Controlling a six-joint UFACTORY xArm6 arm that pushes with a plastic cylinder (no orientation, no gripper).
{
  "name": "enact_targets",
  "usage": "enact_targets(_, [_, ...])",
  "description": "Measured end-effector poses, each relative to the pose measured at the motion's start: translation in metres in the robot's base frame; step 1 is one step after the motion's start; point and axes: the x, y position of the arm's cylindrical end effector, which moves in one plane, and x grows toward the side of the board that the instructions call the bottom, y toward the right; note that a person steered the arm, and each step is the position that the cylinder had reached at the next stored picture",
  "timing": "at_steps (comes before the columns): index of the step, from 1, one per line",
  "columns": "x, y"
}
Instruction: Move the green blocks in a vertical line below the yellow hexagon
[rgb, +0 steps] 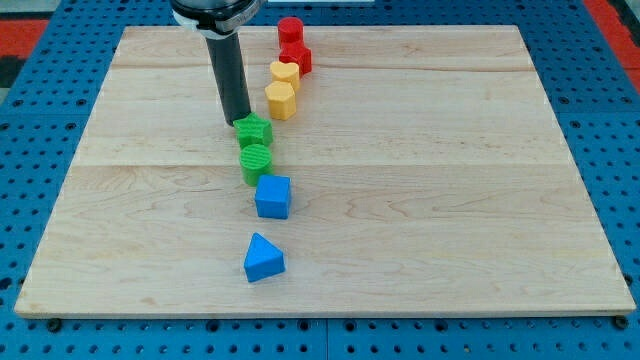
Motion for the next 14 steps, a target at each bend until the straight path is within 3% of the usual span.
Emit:
enact_targets(1, [-0.012,0.002])
enact_targets(3, [0.021,-0.047])
enact_targets(6, [0.023,0.011])
enact_targets(8, [0.007,0.006])
enact_targets(9, [0.036,-0.024])
enact_targets(10, [0.039,-0.022])
enact_targets(11, [0.048,0.017])
enact_targets(14, [0.060,-0.011])
